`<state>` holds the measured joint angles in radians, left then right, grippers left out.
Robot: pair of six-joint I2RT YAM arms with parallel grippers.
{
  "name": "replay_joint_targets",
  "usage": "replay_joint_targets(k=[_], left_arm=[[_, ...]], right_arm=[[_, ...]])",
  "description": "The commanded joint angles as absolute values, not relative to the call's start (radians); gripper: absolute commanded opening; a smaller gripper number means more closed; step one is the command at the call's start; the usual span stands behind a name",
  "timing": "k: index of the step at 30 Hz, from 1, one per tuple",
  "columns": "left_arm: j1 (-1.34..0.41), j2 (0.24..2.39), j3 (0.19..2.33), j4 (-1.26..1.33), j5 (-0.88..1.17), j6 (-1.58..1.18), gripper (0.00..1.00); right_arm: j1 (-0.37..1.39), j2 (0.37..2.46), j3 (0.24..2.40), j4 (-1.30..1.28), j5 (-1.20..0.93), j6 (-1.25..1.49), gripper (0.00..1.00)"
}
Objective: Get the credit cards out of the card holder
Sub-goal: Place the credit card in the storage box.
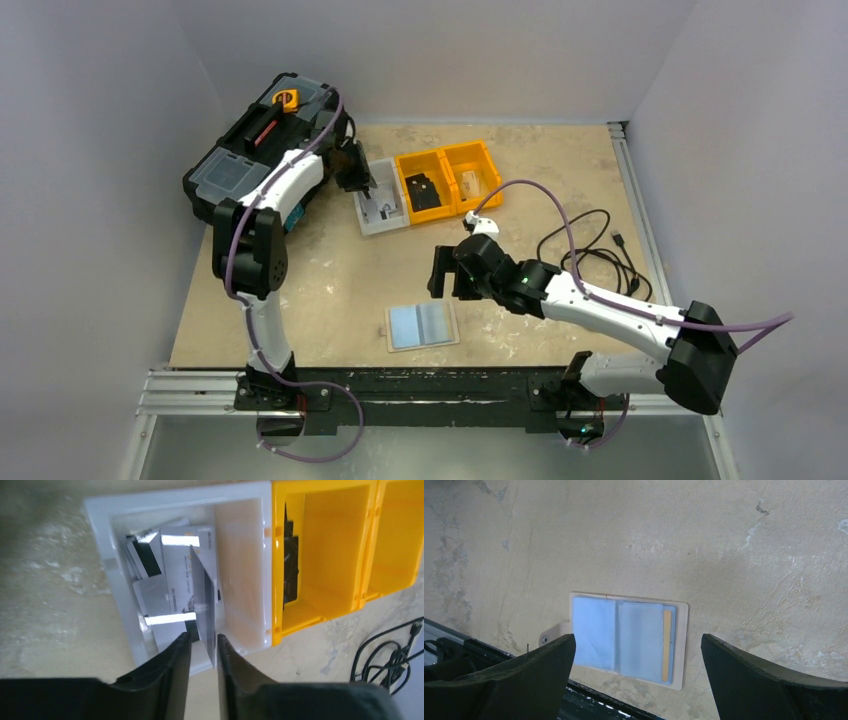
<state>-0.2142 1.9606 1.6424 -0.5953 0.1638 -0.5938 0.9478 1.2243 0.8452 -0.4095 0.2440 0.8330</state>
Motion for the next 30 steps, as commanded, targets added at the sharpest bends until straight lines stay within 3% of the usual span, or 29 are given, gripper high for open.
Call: replay_joint_targets(k=[1, 8, 17, 26, 30], left_arm=[[-0.250, 2.003, 1.682, -0.680, 0.266, -0.503, 0.32], [-0.274, 2.024, 1.681, -0.692, 0.242, -0.503, 0.52], [-0.288, 1.879, 1.668, -0.717, 0.240, -0.497, 0.49], [-0.491, 1.561, 1.327, -0.708, 0.121, -0.562, 0.49], [-0.664, 1.440, 1.159, -0.672, 0.048, -0.616, 0.49]], right_arm=[[0.943, 1.249, 0.881, -0.370, 0.243, 0.823, 0.99], [0.943, 1.285, 0.898, -0.358, 0.229, 0.812, 0.99], [0.941, 1.283, 0.881, -0.371, 0.266, 0.826, 0.99], [0.863, 1.124, 0.728, -0.377, 0.323, 0.912, 0.99], [0.819, 1.032, 0.674, -0.395, 0.333, 0.928, 0.99]])
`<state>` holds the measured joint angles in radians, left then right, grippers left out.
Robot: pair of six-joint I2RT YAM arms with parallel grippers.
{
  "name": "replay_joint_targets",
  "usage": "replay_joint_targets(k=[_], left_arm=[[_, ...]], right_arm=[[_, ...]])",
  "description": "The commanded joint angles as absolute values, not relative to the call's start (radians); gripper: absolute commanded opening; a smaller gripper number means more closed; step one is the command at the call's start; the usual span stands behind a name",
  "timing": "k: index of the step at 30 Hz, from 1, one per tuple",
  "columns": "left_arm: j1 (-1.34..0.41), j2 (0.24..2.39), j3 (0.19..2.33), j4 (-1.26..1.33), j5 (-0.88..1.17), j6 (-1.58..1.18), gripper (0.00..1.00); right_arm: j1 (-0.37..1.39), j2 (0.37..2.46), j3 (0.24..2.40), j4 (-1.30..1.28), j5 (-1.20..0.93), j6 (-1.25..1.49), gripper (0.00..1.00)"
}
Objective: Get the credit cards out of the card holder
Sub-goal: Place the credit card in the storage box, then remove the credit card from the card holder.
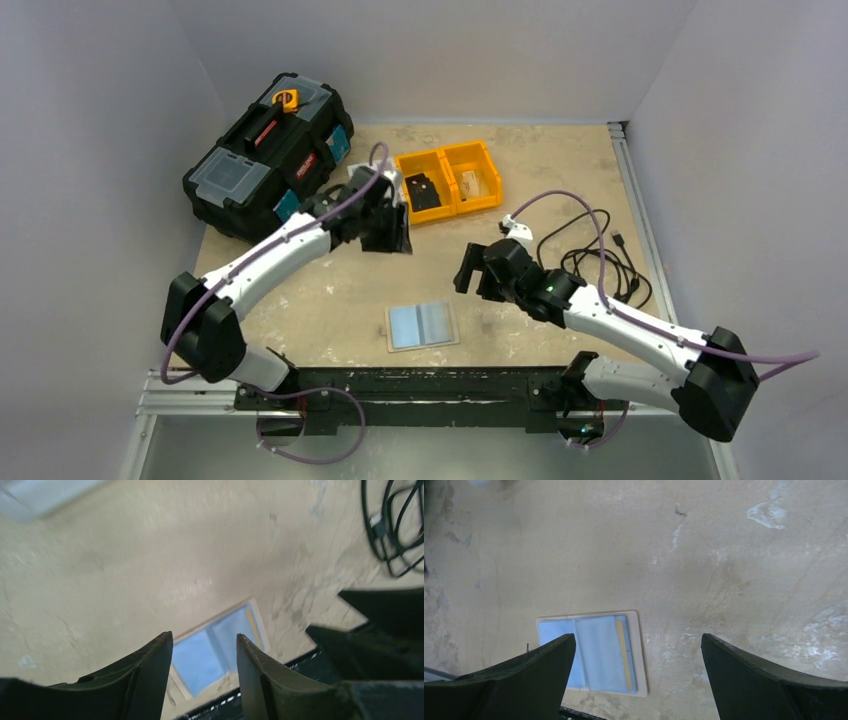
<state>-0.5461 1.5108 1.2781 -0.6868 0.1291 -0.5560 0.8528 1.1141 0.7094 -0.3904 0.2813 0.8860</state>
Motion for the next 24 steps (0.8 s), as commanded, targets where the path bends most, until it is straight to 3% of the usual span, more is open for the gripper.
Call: replay_joint_targets(k=[1, 11, 24], left_arm=[[-0.706, 1.425, 1.135, -0.670, 0.019, -0.630, 0.50], [-1.077, 1.537, 1.085, -0.618, -0.109, -0.739, 0.50], [-1.149, 1.701, 1.121, -0.544, -0.138, -0.760, 0.49]], right_arm=[[0.809, 1.015, 0.663, -0.400, 0.334, 0.932, 0.99], [0.786, 0.943, 0.623, -0.449, 0.358, 0.952, 0.99], [0.783, 0.916, 0.602, -0.457, 0.338, 0.969, 0.99]])
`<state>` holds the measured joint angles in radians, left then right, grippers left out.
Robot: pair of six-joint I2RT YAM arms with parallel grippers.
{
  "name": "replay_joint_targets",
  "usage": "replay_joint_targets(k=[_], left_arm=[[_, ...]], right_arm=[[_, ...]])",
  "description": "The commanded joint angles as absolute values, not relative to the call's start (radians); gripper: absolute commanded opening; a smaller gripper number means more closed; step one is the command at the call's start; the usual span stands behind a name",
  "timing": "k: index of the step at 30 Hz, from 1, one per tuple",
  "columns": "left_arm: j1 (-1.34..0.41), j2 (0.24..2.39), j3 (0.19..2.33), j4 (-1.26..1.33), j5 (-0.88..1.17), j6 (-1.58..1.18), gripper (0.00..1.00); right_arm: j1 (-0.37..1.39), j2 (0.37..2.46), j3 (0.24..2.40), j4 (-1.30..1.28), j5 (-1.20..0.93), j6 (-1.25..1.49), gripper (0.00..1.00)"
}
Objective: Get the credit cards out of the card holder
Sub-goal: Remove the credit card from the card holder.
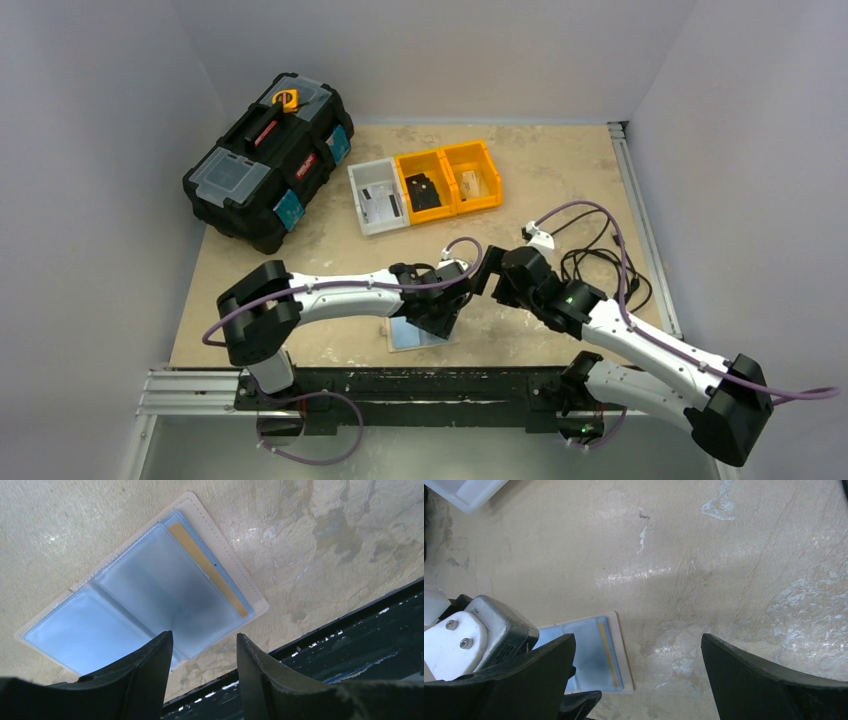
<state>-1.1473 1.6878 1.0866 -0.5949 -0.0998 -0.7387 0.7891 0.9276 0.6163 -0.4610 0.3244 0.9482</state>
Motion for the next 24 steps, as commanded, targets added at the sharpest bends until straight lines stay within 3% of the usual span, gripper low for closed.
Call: replay_joint_targets(k=[1, 14, 24], left_arm=[[-1.149, 1.708, 1.121, -0.544, -0.150, -0.762, 0.49], [-1.152, 1.799, 1.078, -0.543, -0.190, -0.813, 0.42], [-1.139, 1.779, 1.029, -0.515, -0.178, -0.823, 0.01]], right_arm=[[0.783, 0.920, 0.602, -0.453, 0.333, 0.969, 0.99], [0.784, 0.955, 0.608, -0.437, 0.309, 0.955, 0.98], [0.784, 0.976, 0.588, -0.410, 0.263, 0.960, 0.97]])
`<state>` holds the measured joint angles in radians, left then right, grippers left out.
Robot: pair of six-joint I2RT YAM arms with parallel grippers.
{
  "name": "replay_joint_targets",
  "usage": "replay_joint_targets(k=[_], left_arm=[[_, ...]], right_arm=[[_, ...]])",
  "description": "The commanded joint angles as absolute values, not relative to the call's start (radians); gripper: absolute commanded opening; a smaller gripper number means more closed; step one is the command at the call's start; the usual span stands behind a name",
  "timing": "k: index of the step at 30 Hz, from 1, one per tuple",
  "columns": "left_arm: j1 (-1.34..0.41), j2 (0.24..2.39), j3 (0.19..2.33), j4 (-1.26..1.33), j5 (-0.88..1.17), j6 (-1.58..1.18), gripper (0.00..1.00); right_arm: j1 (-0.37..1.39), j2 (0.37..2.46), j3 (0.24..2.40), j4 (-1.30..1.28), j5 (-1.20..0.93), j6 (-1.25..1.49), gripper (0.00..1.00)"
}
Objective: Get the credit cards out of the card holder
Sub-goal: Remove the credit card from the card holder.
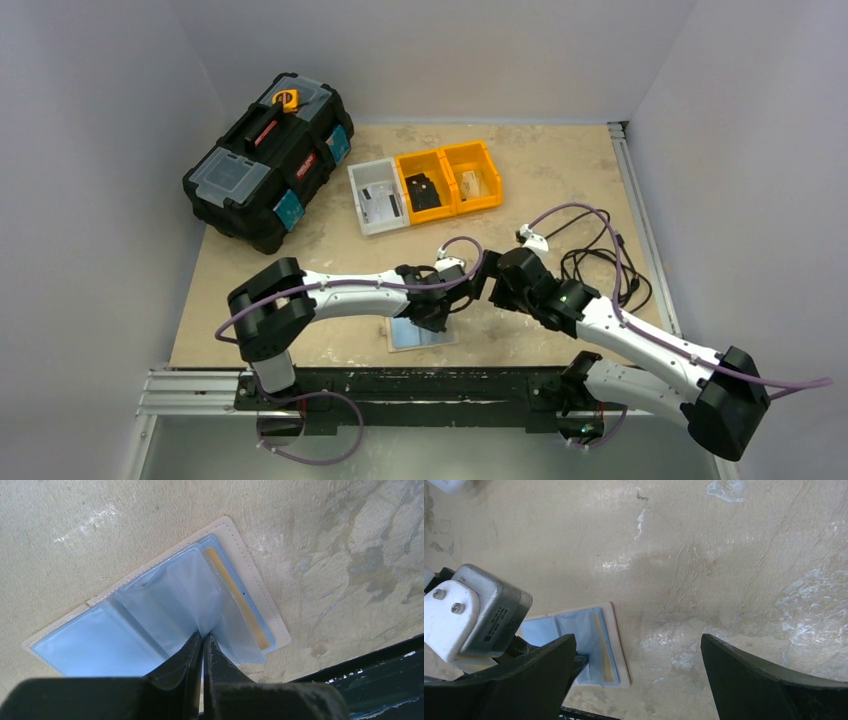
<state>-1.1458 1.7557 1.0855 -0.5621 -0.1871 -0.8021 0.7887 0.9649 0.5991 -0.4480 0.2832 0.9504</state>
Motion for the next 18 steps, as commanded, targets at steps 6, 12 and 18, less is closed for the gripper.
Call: replay_joint_targets(k=[6, 12, 18], left_arm=[[-1.114, 1.699, 0.968, -0.447, -0.136, -0.828, 0.00], [-1.068, 1.604, 0.876, -0.341, -0.059, -0.840, 0.00], [-1.043, 1.526, 0.805, -0.277, -0.025, -0.850, 0.00]], right_arm=[[0.787, 1.005, 0.527, -0.278, 0.129, 0.956, 0.83], [0.816, 1.054, 0.497, -0.158, 0.015, 0.977, 0.66], [0.862, 1.121, 0.506, -0.081, -0.021, 0.999, 0.52]])
